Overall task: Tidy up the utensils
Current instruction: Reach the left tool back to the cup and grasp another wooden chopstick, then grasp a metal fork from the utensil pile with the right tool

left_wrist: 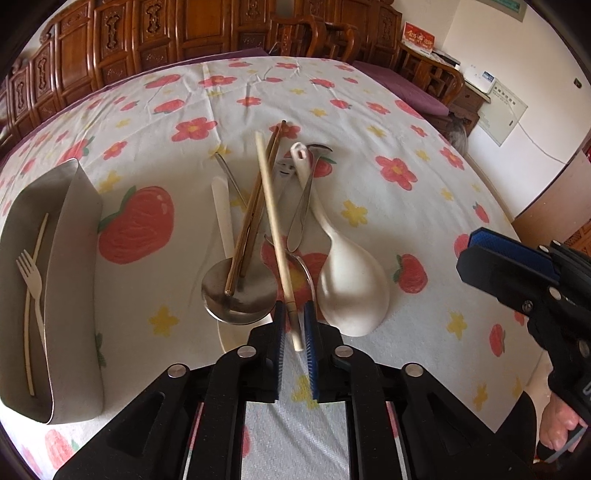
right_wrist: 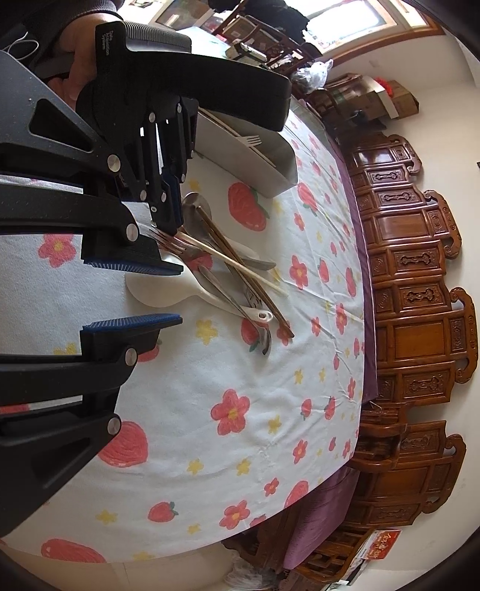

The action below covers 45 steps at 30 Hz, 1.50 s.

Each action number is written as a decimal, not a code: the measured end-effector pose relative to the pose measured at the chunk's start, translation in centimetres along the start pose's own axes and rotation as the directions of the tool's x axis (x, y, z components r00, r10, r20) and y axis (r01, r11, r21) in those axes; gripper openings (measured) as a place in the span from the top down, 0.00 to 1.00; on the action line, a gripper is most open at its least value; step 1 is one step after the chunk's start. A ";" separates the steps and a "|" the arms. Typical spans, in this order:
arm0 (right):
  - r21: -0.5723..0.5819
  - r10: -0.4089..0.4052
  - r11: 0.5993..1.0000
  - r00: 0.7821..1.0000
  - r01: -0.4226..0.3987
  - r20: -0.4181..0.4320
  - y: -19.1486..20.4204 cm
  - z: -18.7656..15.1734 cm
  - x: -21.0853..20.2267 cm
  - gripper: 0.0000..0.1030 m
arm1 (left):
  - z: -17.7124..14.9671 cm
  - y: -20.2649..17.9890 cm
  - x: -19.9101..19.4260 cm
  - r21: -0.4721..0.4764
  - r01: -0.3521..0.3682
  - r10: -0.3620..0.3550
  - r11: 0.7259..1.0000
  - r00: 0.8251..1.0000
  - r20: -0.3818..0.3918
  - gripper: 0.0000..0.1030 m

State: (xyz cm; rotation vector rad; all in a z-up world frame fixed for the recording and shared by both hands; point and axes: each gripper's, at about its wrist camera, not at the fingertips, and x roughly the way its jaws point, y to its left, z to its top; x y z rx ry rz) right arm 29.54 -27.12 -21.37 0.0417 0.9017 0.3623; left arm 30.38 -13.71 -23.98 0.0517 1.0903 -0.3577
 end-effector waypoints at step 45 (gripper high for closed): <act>-0.115 -0.096 0.990 0.986 0.080 -0.136 5.9 2.1 9.0 0.78 | -5.3 5.7 -12.8 -0.034 -0.028 0.035 0.999 0.974 0.223 0.96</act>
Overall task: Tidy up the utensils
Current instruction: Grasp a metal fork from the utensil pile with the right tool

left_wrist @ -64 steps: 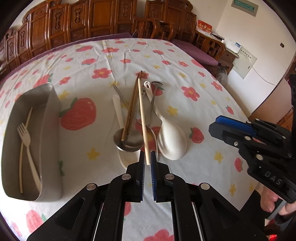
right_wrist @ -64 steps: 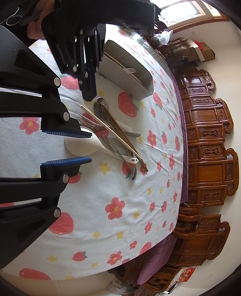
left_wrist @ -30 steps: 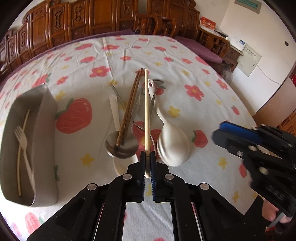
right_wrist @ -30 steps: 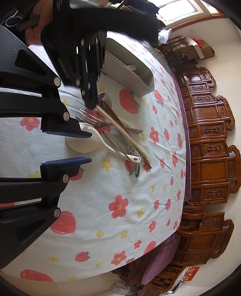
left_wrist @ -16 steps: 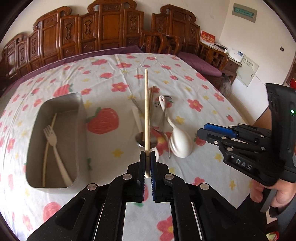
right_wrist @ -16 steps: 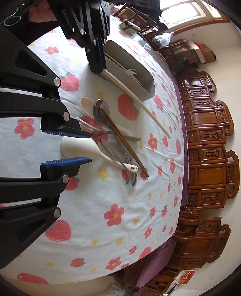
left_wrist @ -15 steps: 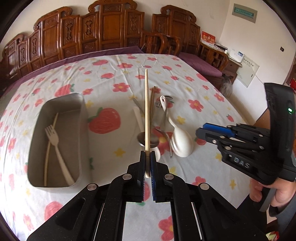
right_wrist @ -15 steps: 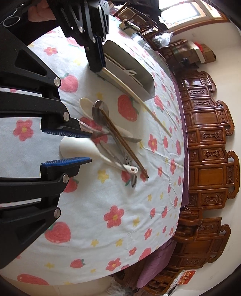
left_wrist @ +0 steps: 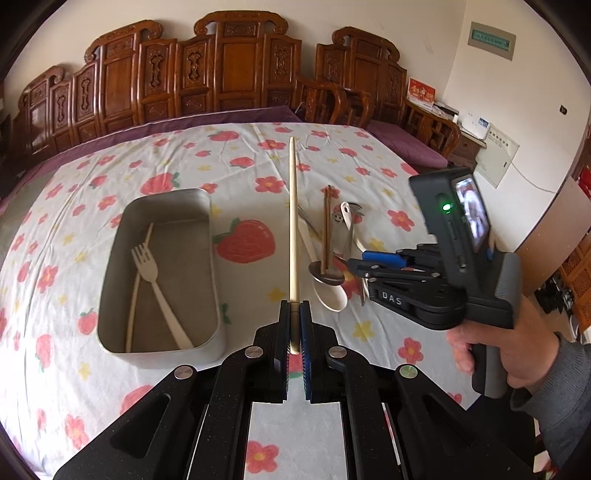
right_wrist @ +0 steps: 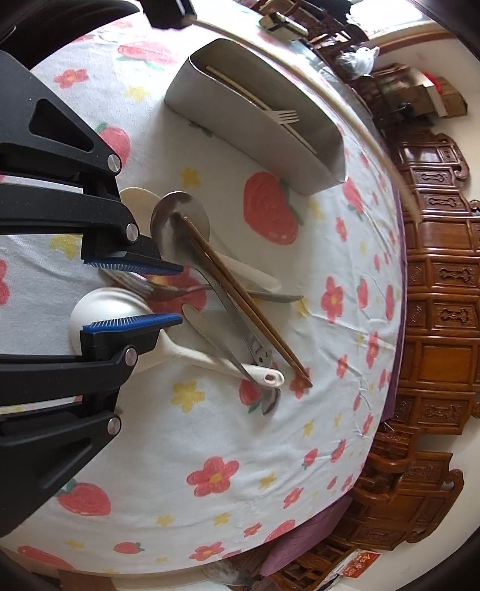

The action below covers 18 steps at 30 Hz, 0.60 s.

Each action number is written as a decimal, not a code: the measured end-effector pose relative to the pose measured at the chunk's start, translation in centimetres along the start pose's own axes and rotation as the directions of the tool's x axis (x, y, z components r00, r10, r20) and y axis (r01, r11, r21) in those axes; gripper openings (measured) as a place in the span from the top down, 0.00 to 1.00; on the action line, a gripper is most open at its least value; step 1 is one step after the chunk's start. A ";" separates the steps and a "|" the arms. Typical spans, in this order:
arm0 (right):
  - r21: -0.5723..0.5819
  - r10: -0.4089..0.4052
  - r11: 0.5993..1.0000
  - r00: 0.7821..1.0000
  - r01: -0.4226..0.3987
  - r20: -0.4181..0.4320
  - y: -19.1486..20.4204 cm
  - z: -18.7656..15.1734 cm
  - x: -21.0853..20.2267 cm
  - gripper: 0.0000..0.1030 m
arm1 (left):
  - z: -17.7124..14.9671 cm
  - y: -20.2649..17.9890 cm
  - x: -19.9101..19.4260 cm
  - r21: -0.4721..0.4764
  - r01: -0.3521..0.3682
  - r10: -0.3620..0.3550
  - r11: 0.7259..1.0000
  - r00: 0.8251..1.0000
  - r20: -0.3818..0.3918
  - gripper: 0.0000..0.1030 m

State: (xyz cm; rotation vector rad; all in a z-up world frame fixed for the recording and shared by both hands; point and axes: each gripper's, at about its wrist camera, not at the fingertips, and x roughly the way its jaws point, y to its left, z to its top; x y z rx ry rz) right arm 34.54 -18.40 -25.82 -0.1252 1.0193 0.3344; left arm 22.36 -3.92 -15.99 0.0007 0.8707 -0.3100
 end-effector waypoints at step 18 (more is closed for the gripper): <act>-0.080 -0.092 0.993 0.992 0.085 -0.090 1.8 -0.1 0.6 0.95 | -0.3 1.6 -2.4 -0.020 -0.015 0.016 1.000 0.999 0.044 0.96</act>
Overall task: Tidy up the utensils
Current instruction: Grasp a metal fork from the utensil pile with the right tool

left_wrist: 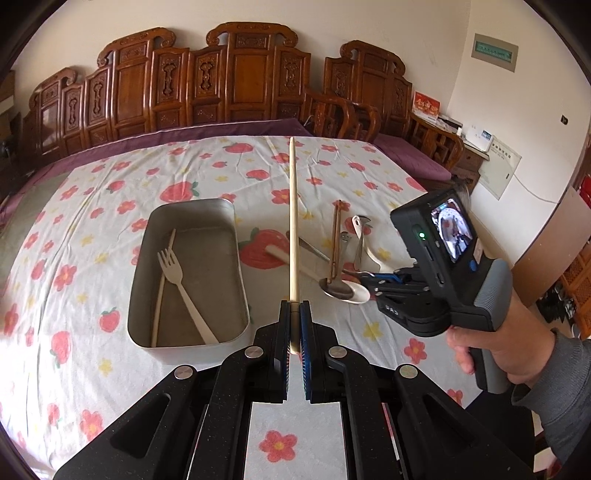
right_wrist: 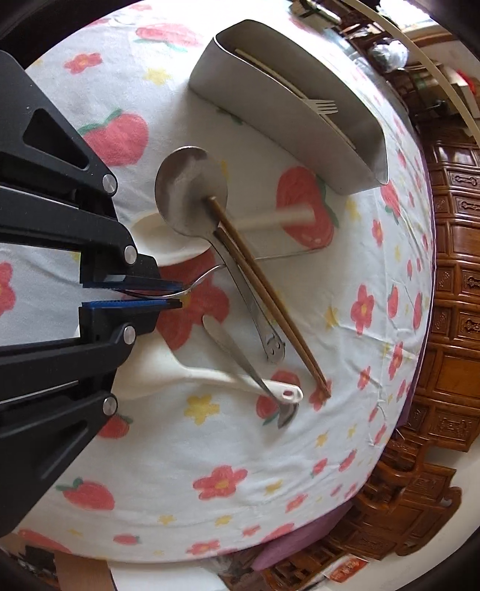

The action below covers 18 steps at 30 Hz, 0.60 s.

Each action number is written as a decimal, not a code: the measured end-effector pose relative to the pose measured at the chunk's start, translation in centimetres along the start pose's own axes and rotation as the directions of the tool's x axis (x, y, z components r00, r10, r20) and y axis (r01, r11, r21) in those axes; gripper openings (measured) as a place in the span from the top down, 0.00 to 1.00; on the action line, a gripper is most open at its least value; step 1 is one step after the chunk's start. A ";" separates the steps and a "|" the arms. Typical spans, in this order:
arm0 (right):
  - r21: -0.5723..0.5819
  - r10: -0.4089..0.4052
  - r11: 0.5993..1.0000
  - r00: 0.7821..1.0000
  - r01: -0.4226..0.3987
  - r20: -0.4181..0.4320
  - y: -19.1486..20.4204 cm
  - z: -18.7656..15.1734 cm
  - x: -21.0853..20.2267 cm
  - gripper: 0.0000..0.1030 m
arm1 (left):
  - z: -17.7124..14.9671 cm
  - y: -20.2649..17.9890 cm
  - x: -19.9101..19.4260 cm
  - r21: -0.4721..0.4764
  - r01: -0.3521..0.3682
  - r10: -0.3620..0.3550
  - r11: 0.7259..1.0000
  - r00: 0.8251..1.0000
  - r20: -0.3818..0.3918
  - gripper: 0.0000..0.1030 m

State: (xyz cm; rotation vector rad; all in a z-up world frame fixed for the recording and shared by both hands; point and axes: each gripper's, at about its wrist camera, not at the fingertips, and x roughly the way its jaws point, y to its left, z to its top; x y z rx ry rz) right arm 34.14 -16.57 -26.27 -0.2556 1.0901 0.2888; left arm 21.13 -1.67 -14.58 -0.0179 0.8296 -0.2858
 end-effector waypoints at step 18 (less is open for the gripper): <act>0.036 -0.060 0.998 0.988 0.055 0.144 -2.3 2.3 -7.4 0.95 | 0.2 -0.1 -1.5 0.000 -0.008 0.008 1.000 1.000 0.030 0.96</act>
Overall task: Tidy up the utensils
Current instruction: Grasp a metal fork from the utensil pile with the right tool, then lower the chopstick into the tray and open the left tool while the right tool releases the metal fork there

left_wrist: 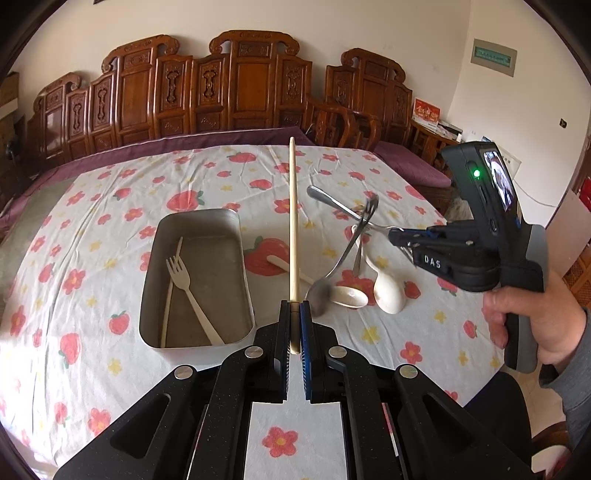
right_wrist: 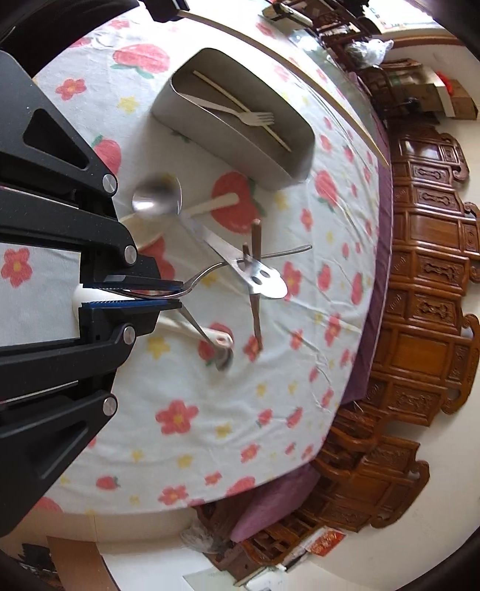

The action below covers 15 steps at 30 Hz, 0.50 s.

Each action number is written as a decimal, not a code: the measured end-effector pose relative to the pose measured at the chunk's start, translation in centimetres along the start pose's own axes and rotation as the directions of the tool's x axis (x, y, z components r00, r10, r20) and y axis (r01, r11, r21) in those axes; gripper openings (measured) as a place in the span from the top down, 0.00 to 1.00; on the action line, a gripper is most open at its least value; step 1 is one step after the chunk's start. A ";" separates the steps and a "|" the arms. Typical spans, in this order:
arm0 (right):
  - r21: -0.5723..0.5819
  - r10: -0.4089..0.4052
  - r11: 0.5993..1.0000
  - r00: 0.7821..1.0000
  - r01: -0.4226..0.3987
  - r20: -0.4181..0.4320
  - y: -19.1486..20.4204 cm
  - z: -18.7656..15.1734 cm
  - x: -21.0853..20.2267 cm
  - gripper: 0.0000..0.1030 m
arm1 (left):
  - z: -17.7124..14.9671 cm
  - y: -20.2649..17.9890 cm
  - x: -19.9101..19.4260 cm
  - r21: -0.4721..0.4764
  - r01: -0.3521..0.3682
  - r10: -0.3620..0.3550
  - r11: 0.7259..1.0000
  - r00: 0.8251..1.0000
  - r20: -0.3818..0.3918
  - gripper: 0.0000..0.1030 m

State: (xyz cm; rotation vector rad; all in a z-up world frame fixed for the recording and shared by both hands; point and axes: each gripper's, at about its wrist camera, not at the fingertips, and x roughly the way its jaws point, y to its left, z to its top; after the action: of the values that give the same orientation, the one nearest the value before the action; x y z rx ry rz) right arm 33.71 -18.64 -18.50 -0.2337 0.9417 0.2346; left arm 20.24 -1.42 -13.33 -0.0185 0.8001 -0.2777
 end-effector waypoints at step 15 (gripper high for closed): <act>0.023 0.022 0.999 0.999 -0.023 0.030 0.5 1.3 -1.1 0.95 | 0.4 1.1 -0.3 -0.008 -0.021 0.021 1.000 1.000 0.010 0.96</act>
State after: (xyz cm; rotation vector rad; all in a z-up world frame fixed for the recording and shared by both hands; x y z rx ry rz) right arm 33.93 -17.86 -16.91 -0.1973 0.9178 0.2472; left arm 20.61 -0.36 -12.98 -0.0191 0.7909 -0.2539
